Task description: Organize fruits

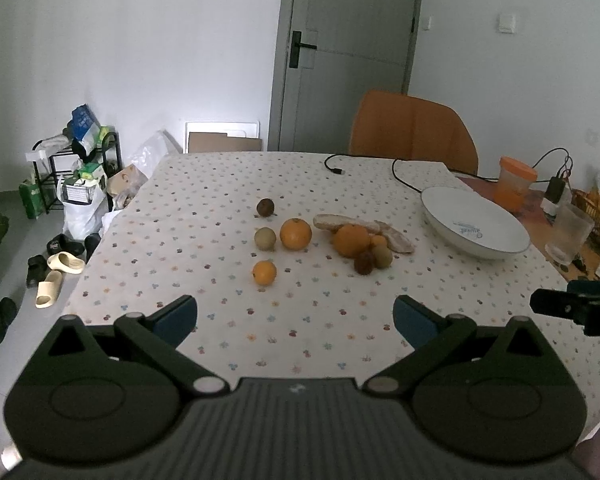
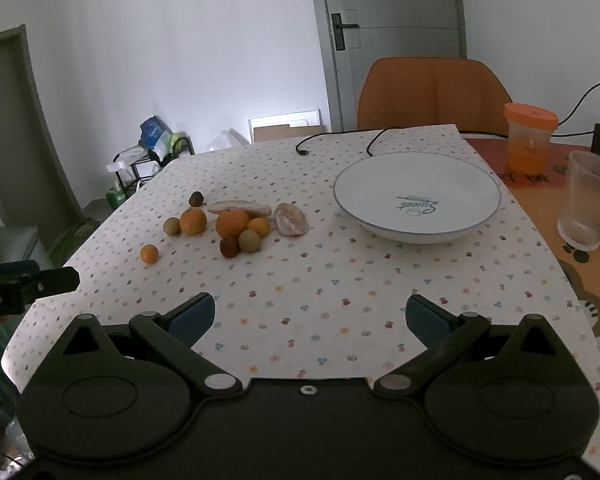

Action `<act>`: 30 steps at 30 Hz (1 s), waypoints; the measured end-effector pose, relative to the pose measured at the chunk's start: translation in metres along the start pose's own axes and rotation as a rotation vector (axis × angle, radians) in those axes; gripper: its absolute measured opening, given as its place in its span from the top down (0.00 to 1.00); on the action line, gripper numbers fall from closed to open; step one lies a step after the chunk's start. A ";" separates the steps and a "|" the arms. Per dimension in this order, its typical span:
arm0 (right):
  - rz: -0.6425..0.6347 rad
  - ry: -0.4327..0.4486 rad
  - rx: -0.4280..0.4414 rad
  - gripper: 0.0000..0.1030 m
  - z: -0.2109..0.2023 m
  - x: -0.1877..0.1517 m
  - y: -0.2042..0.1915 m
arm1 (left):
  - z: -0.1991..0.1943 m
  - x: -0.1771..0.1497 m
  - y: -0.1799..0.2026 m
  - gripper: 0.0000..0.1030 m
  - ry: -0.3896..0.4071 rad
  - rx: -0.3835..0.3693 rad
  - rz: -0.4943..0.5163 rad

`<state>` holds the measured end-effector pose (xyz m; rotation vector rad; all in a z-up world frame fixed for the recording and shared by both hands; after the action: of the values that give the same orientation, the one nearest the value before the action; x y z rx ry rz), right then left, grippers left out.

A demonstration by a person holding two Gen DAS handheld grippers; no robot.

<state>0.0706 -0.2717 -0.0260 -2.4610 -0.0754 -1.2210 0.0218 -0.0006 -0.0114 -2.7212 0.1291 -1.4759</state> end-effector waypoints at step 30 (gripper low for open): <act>0.015 -0.015 0.043 0.00 0.003 0.004 0.002 | 0.011 -0.002 -0.010 0.00 -0.013 -0.017 -0.023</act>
<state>0.0758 -0.2725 -0.0257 -2.4300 -0.0860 -1.1820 0.0303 0.0091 -0.0184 -2.7541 0.1116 -1.4701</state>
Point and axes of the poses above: each gripper's, at about its wrist camera, not at the fingertips, and z roughly the way its jaws point, y to its right, x to its top, the point moved 3 cm from there along z, roughly the way its jaws point, and after that the axes turned 11 degrees about z, right-handed, at the moved point
